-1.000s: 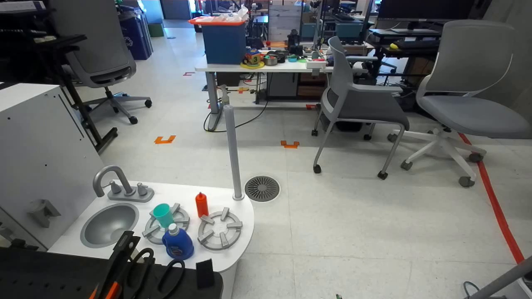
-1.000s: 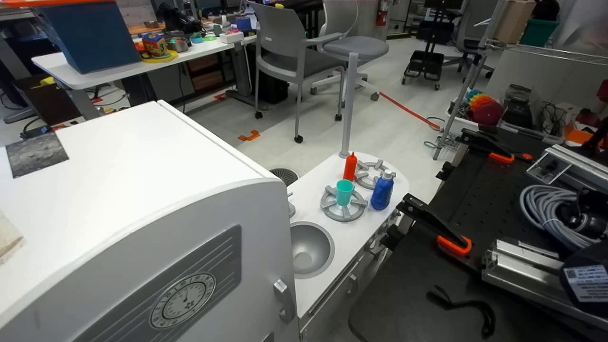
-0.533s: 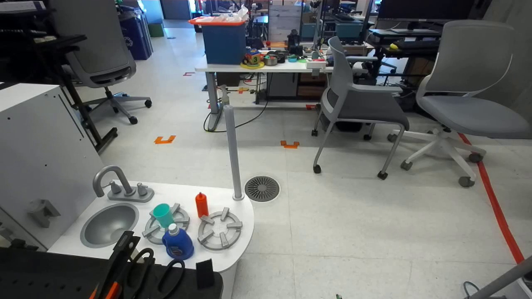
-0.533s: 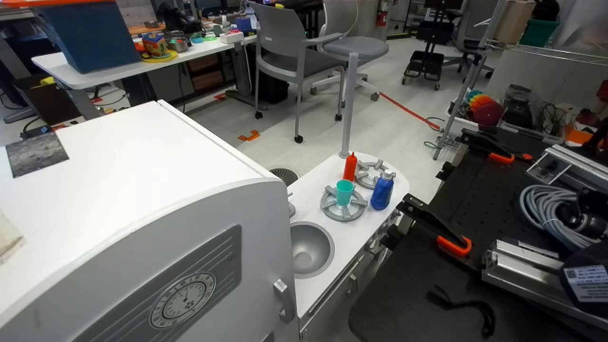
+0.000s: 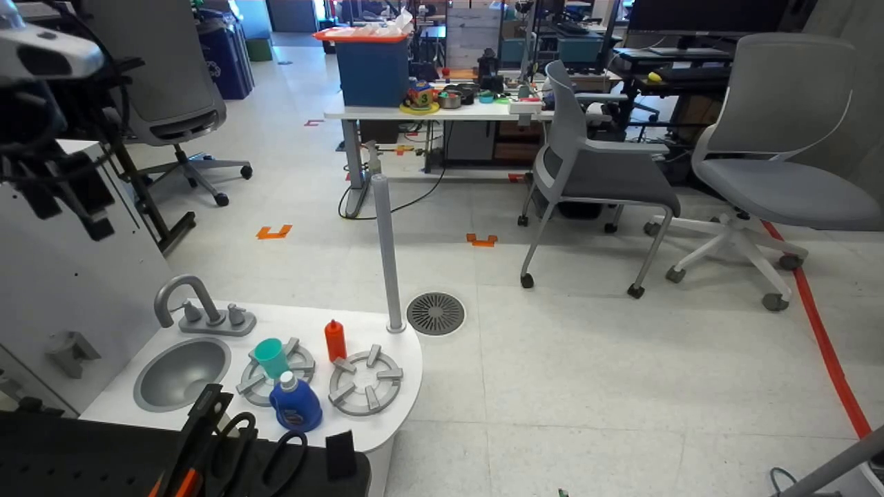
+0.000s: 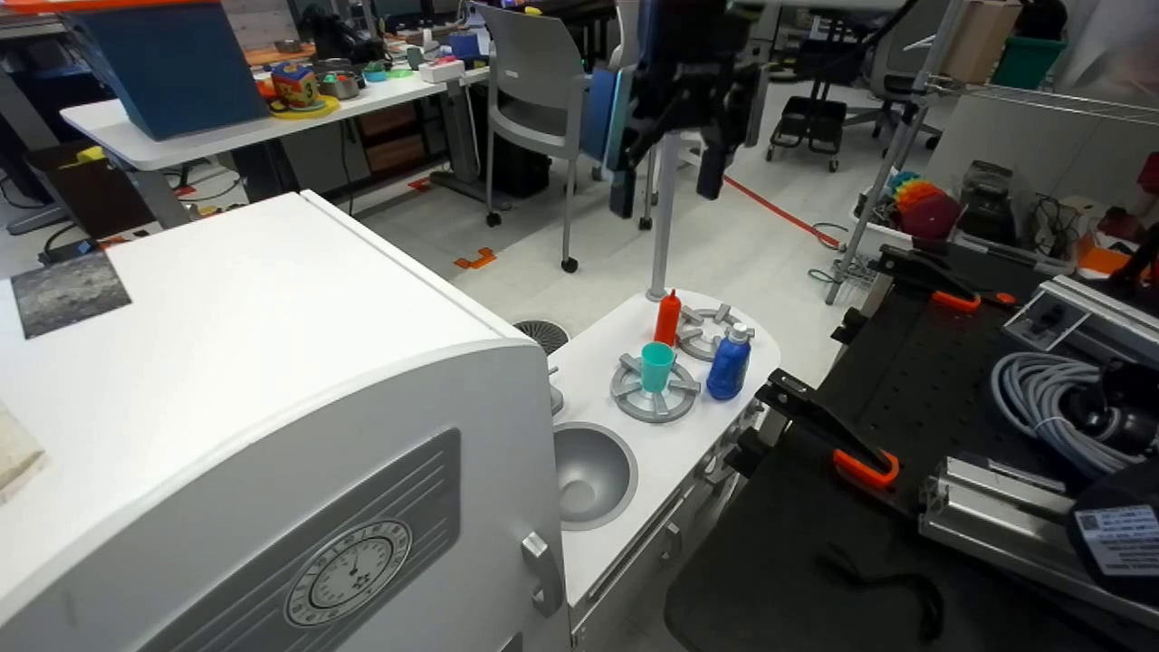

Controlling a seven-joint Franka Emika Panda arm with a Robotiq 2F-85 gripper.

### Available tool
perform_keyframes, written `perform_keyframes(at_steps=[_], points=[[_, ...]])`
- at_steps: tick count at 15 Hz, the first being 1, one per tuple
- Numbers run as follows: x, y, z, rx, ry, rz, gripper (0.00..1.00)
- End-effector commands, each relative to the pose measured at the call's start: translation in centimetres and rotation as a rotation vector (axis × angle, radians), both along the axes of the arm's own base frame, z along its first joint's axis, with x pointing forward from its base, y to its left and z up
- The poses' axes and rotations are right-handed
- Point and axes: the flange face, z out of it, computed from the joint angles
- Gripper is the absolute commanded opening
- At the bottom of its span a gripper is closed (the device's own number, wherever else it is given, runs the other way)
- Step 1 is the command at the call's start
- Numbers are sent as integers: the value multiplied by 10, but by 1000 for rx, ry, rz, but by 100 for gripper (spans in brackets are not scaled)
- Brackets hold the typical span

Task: Move the spout to the right

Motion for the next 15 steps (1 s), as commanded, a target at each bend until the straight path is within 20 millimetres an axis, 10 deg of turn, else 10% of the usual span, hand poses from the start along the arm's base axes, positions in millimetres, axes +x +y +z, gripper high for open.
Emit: perform_keyframes(at_steps=[1, 7, 15], points=[[39, 13, -68, -48, -3, -42, 100], [57, 32, -155, -108, -26, -32, 100], [54, 70, -205, -189, -77, 64, 100]])
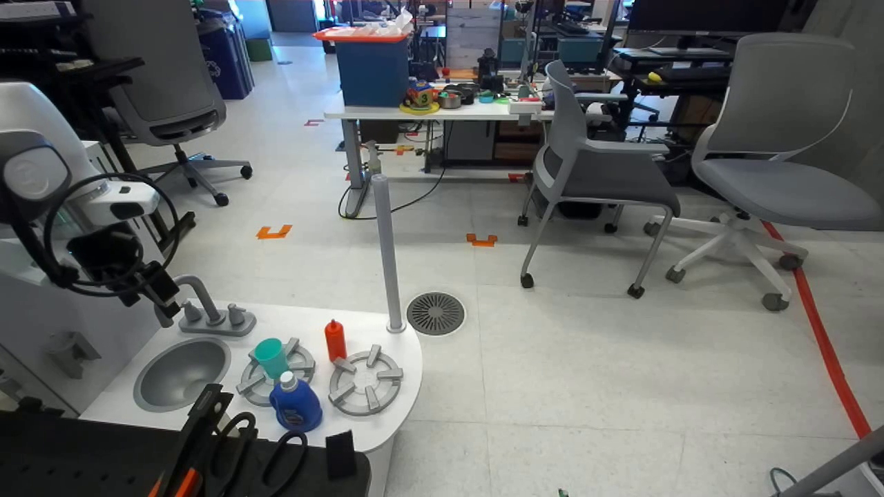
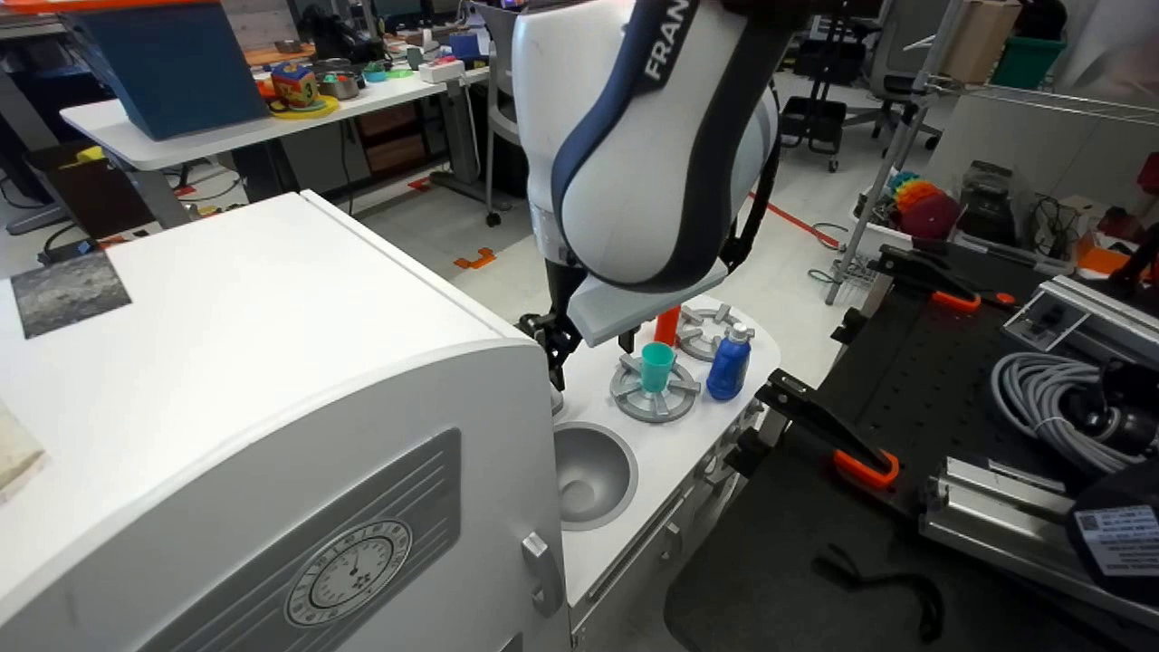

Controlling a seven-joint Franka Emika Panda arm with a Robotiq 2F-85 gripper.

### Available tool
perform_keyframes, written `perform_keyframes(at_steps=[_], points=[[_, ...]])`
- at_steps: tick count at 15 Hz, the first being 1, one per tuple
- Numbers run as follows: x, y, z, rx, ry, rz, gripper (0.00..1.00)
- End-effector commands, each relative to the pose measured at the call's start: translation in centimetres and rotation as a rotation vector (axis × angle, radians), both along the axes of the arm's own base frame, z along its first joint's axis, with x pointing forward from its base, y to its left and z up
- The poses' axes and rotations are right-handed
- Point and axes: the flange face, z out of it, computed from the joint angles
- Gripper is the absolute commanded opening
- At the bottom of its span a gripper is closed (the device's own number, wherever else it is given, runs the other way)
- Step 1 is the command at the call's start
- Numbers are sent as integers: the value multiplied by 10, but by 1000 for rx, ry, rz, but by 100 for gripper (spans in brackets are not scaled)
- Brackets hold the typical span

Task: Move the spout to the right

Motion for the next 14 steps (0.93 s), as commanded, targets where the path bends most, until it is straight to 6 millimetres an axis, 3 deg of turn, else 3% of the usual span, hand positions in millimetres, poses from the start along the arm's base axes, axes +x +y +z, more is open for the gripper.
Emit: perform_keyframes(at_steps=[1, 10, 14], points=[[13, 11, -15, -52, -66, 34, 100], [19, 39, -56, -71, -133, 168, 100], [27, 37, -59, -77, -161, 183, 100]])
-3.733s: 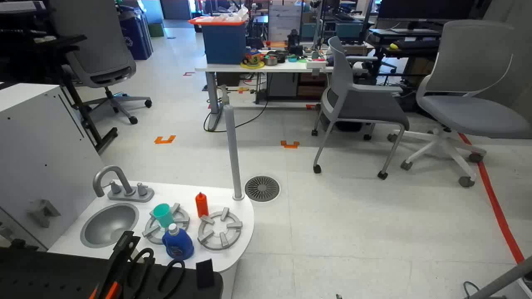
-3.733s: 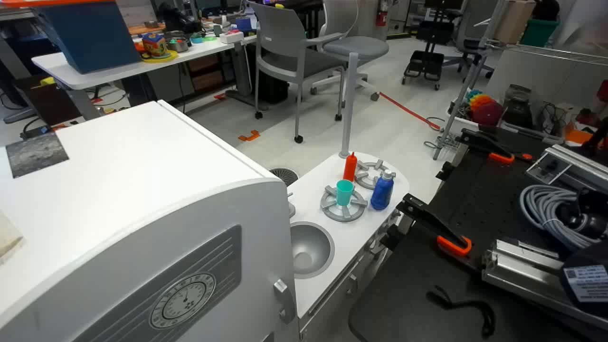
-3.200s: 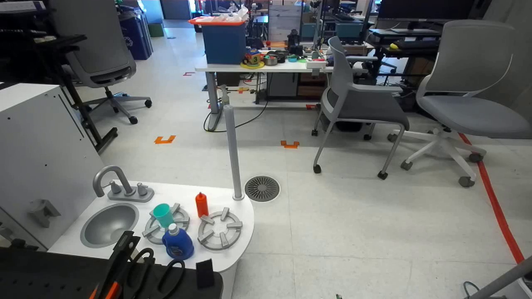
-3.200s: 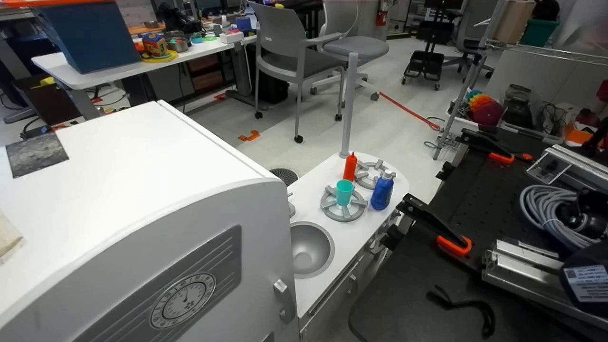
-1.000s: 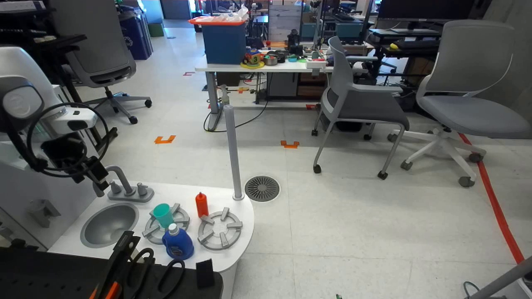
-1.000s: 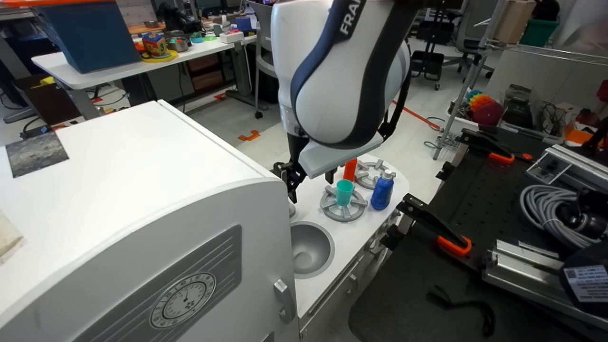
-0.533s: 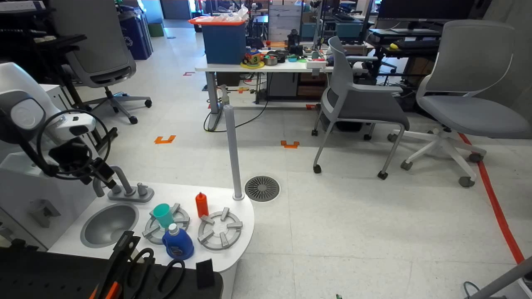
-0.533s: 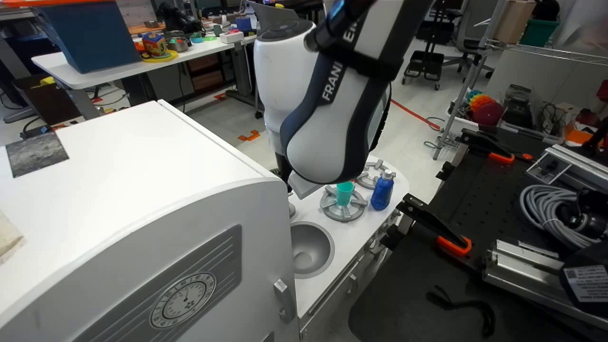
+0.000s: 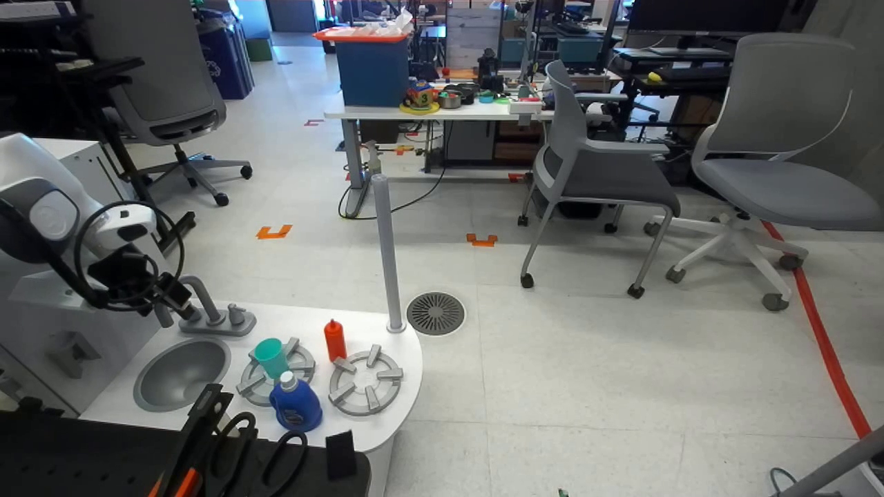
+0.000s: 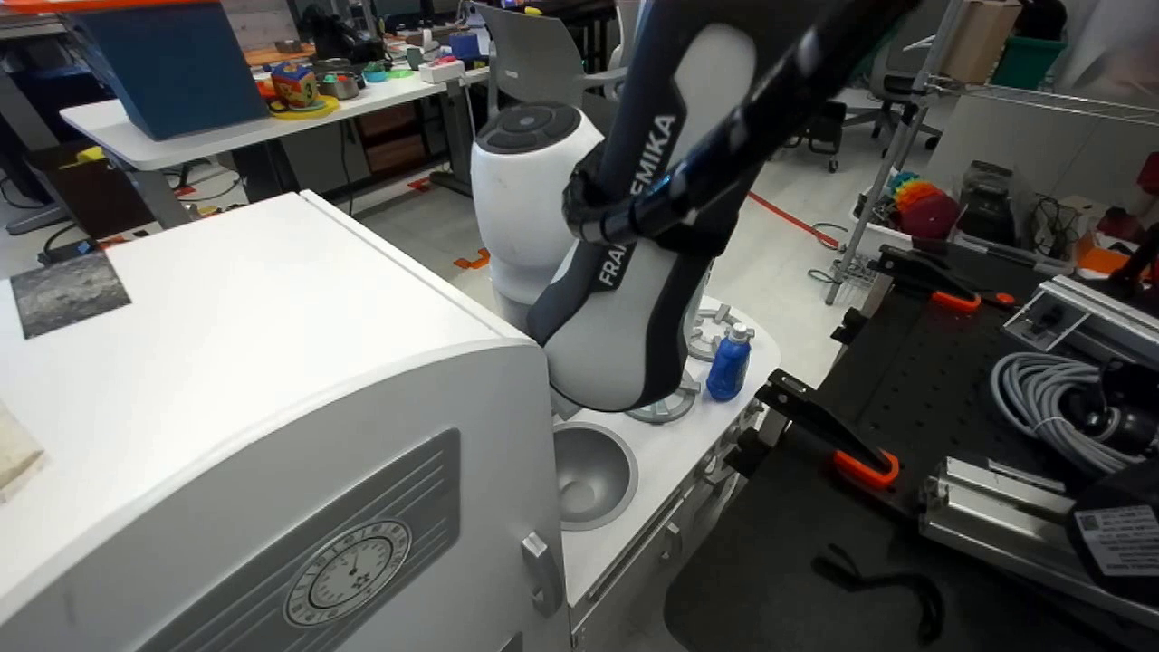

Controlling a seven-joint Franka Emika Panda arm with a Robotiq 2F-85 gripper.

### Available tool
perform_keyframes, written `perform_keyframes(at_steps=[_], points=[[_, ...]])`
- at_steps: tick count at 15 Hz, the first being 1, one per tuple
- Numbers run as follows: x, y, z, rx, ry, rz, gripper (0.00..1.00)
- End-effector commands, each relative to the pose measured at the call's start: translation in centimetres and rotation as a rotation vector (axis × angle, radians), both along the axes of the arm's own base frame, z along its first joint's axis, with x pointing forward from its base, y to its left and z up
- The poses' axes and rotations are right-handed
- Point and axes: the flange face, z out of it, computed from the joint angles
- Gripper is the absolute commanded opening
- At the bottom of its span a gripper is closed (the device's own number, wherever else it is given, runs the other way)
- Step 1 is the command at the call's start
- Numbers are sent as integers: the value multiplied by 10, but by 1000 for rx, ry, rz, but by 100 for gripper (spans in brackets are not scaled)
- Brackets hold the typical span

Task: Move the spout to the right

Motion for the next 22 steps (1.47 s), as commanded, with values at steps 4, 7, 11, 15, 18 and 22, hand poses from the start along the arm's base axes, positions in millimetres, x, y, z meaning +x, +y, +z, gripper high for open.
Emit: perform_keyframes(at_steps=[4, 7, 11, 15, 18, 22], points=[[25, -25, 6, -26, -69, -16, 100], [29, -49, 19, -22, -21, -100, 100], [33, -73, 33, -1, 43, -205, 100], [53, -118, 53, 6, 104, -385, 100], [78, -166, 85, 27, 95, -507, 100], [76, -188, 121, 89, 238, -540, 100]])
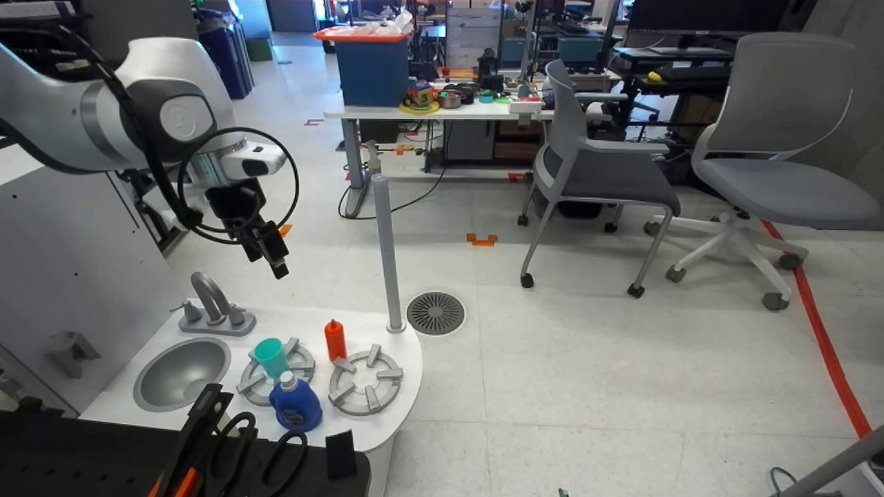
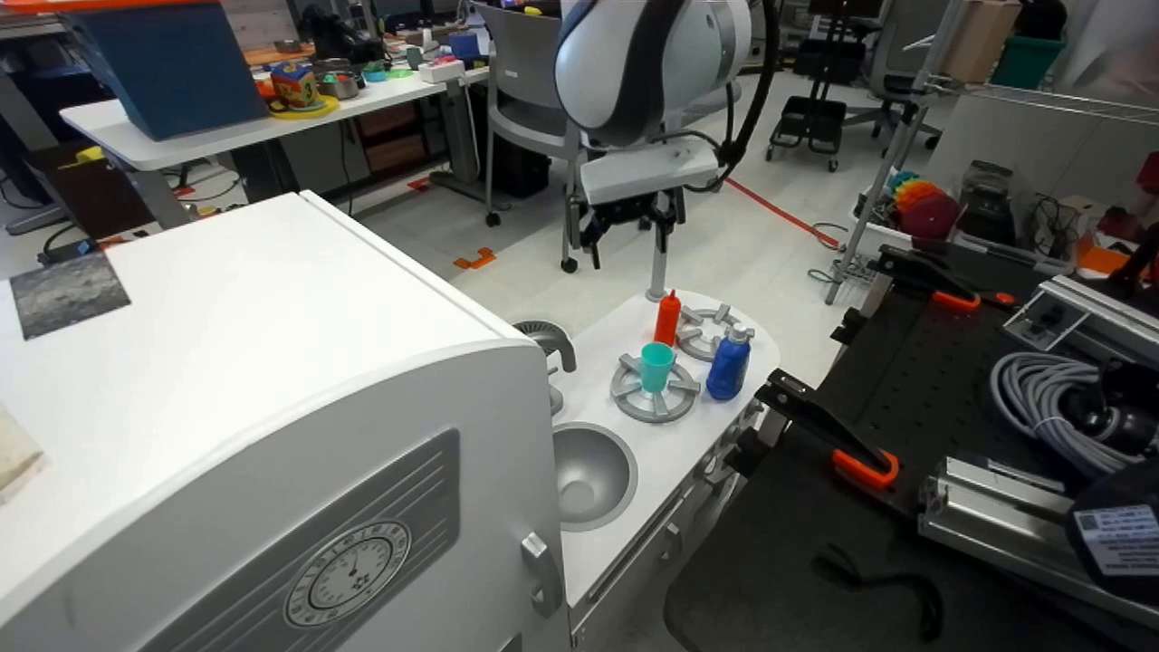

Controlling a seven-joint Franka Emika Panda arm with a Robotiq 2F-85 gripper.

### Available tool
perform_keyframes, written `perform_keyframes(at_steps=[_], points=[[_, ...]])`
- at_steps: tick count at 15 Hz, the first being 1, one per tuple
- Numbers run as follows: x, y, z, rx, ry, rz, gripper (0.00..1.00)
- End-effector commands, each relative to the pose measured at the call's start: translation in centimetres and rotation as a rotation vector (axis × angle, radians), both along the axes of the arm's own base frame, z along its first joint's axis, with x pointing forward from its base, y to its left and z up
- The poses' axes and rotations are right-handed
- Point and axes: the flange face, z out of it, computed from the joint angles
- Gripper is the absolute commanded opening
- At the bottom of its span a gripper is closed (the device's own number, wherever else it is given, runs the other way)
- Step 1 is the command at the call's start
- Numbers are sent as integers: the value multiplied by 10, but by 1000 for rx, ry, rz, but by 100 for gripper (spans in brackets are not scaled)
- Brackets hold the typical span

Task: Move the spout to the right

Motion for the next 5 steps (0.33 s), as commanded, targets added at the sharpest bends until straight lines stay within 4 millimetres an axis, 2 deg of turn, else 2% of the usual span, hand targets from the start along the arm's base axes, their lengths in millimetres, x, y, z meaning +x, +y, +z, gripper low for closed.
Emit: perform_keyframes(at_steps=[1, 2, 5], points=[[-10, 4, 37, 131, 127, -13, 100], [-2, -4, 13, 50, 74, -20, 100], [-4, 2, 32, 100, 109, -18, 100]])
